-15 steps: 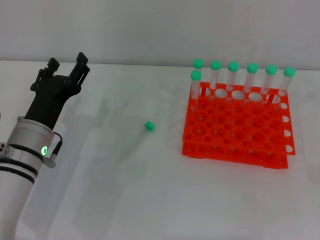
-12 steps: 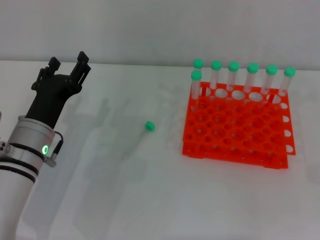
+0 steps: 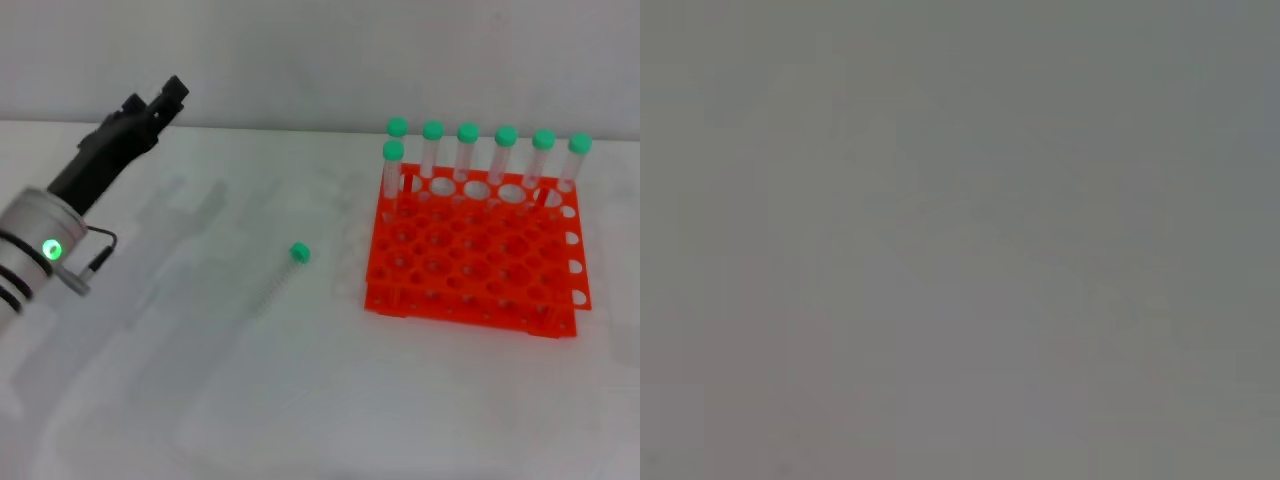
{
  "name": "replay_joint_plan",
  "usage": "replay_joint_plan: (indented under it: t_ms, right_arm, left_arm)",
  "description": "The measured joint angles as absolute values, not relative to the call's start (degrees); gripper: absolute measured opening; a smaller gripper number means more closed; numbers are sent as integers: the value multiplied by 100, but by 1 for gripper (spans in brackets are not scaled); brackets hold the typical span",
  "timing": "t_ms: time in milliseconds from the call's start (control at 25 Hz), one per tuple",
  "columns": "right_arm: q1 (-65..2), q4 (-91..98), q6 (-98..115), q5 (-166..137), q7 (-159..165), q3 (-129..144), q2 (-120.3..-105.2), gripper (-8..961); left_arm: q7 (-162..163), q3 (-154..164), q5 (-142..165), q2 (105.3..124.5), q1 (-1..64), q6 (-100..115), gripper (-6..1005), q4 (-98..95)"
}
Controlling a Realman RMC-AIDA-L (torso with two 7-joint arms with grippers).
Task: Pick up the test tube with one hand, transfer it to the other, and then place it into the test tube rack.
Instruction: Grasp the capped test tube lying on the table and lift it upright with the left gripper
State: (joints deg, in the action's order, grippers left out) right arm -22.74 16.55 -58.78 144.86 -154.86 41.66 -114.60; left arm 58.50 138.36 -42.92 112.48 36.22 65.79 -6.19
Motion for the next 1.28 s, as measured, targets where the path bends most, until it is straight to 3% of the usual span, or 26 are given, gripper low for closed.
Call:
replay_joint_plan:
  t_ms: [280, 400, 920, 1280]
  right_arm:
    - [-2320, 1699, -5872, 14462, -15486, 4173, -11468, 856]
    - [-2345, 1699, -5862, 14460, -15486, 4170, -11473, 856]
    - [-2430, 1652, -5839, 14496, -15486, 4166, -11504, 857]
    - [-2536, 1568, -5766, 14502, -15486, 4166, -11522, 857]
  left_arm:
    - [8677, 14355, -2414, 10821, 4760, 6956, 829, 1205]
    - [9818, 15536, -2325, 10781, 5138, 7004, 829, 1823]
    - [12553, 16354, 1340, 10805, 7040, 7607, 829, 3143]
    - [13298, 16325, 2930, 11157, 7810, 7565, 830, 3069]
